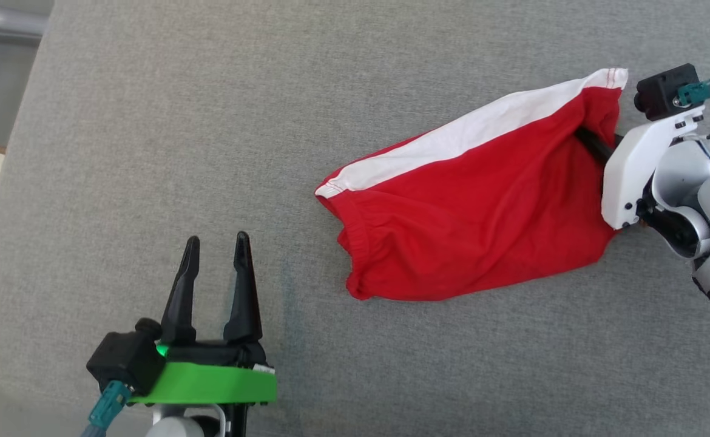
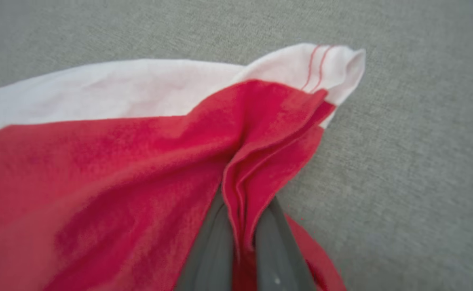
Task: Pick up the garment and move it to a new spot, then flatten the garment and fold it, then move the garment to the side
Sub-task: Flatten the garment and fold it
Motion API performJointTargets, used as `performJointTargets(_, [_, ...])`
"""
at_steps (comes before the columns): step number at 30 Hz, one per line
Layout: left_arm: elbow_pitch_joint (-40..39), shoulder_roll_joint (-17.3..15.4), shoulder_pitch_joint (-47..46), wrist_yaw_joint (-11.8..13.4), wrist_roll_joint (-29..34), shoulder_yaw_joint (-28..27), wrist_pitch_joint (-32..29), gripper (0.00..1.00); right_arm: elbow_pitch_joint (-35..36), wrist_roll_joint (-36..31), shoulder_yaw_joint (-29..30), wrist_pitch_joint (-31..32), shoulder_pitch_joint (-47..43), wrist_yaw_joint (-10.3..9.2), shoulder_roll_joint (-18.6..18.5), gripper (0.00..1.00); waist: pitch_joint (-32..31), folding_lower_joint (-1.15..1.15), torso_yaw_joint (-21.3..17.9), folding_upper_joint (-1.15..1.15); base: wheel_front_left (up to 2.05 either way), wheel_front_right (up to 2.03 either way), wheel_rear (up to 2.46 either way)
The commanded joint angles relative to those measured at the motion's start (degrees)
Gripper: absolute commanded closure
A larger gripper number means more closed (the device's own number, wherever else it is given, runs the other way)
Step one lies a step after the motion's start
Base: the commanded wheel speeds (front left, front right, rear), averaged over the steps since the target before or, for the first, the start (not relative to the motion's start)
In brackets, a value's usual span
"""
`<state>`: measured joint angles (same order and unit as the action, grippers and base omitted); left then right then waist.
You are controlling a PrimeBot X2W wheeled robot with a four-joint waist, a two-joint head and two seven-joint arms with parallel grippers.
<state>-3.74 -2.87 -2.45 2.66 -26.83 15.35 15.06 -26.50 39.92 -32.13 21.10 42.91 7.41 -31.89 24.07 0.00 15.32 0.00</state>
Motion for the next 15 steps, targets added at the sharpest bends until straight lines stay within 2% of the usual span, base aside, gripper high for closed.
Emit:
performJointTargets(1, [0.53,-0.09,1.41,-0.58,1.11,-0.59,0.12,0.00,-1.86,1.02,0.11,-0.09,-3.82,0.07,0.27,1.00,-5.82,0.00,-6.92,0.00,0.00,0.00,0.00])
performJointTargets(4, [2.04,-0.10,3.19,-1.99,2.41,-1.18,0.12,0.00,-3.84,2.64,2.62,-1.09,-6.36,-0.05,-0.54,1.00,-8.71,0.00,-10.53,0.00,0.00,0.00,0.00])
performJointTargets(8, [3.63,-0.11,4.59,-3.60,3.74,-1.69,0.07,0.00,-5.44,5.97,6.48,-2.84,-8.93,-0.04,-1.14,1.00,-11.37,0.00,-13.01,0.00,0.00,0.00,0.00])
performJointTargets(9, [4.02,-0.12,4.84,-3.78,3.82,-1.86,0.07,0.00,-5.93,7.18,7.63,-3.18,-9.48,-0.03,-1.24,1.00,-11.87,0.00,-13.24,0.00,0.00,0.00,0.00])
performJointTargets(11, [5.54,-0.12,6.42,-4.53,3.70,-1.93,0.07,0.00,-8.95,11.52,14.67,-3.60,-10.44,0.04,-3.14,1.00,-13.96,0.00,-13.09,0.00,0.00,0.00,0.00])
performJointTargets(15, [5.93,-0.12,8.02,-4.15,2.57,-1.70,0.07,0.00,-6.85,14.65,19.75,-2.13,-8.55,0.08,-2.29,1.00,-15.15,0.00,-12.58,0.00,0.00,0.00,0.00])
